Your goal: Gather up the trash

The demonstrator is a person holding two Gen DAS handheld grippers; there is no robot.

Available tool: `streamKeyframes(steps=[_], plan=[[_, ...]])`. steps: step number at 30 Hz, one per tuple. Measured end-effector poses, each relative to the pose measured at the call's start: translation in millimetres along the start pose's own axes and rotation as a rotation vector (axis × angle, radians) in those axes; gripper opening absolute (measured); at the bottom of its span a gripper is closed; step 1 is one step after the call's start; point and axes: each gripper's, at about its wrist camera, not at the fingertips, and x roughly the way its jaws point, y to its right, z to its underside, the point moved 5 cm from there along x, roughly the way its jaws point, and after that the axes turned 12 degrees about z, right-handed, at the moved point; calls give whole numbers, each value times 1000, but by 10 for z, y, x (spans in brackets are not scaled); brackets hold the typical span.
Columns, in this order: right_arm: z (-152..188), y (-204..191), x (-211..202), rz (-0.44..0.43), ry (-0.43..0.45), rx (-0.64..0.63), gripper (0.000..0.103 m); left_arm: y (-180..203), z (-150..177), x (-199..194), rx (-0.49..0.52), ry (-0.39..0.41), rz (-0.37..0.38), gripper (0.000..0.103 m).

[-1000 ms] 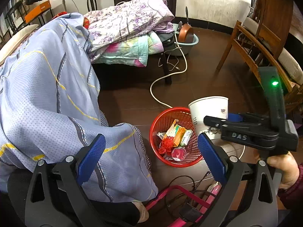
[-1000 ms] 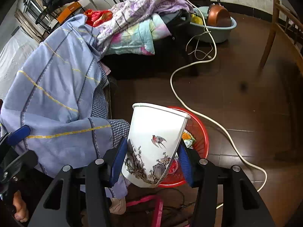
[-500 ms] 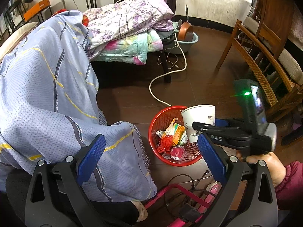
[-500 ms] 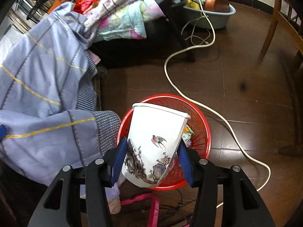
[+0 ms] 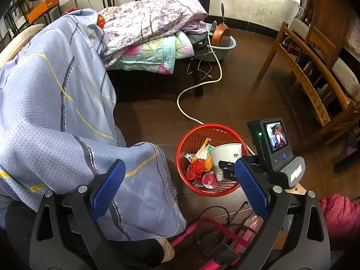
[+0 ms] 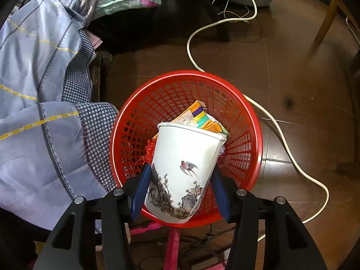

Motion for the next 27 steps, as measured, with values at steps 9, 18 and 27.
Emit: streamKeyframes(steps=[9, 18, 27], plan=[[-20, 9, 329, 29, -51, 3, 52, 2, 5, 5, -2, -7, -2, 94], [11, -1, 589, 74, -108, -6, 60, 5, -3, 5, -2, -7, -2, 95], [-63, 89, -345, 62, 48, -74, 61, 23, -26, 34, -14, 3, 14, 95]])
